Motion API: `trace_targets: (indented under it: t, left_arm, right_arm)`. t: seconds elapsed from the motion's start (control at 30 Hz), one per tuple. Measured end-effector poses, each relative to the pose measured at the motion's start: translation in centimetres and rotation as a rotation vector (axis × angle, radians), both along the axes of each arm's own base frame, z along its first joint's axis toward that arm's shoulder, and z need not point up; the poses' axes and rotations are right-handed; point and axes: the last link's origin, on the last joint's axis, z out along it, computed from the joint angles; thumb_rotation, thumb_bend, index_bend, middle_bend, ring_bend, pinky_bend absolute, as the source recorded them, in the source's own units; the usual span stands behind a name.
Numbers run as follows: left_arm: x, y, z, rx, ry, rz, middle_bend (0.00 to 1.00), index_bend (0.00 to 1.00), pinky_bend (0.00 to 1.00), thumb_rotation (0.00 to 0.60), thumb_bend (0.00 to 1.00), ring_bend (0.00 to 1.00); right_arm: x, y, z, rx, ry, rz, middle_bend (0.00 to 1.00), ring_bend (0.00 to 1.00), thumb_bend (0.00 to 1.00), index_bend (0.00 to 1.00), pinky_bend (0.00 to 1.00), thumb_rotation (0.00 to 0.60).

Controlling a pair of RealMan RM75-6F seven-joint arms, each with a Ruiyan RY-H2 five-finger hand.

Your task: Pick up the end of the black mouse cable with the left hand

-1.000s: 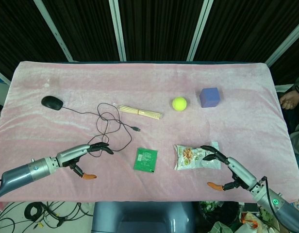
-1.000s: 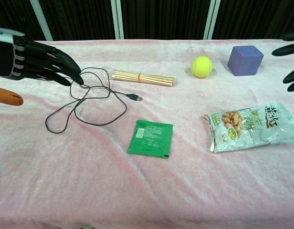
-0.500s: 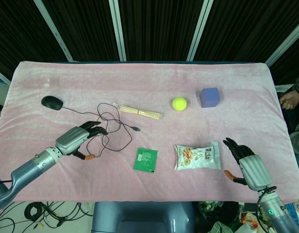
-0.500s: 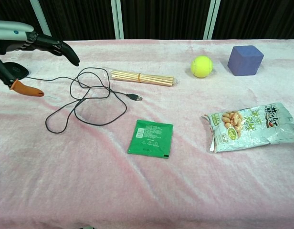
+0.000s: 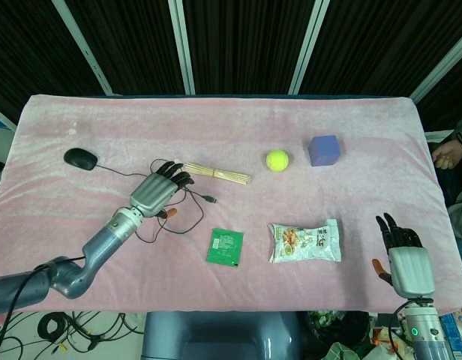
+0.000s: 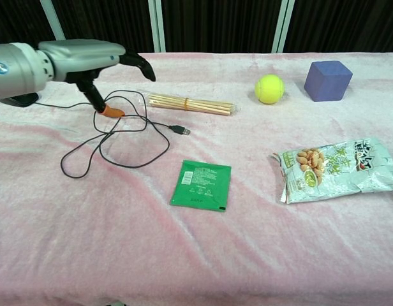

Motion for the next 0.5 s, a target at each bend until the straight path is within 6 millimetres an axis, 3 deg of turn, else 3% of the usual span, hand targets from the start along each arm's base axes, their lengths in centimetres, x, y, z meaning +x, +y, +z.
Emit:
trace_targets:
  t: [0.23, 0.5]
  left_arm:
    - [3.1, 1.6, -3.2, 0.012, 0.046, -0.039, 0.17, 0.29, 0.06, 0.600, 0.27, 0.00]
    - [4.2, 1.8, -6.1, 0.001, 0.072, -0.043, 0.17, 0.32, 0.06, 0.600, 0.27, 0.00]
  right_arm:
    - [-0.3, 0.0, -0.1, 0.004, 0.008, -0.017, 0.06, 0.23, 0.18, 0.00, 0.21, 0.600]
    - [-0.3, 0.0, 0.1, 0.003, 0.014, -0.024, 0.06, 0.23, 0.18, 0.00, 0.21, 0.600]
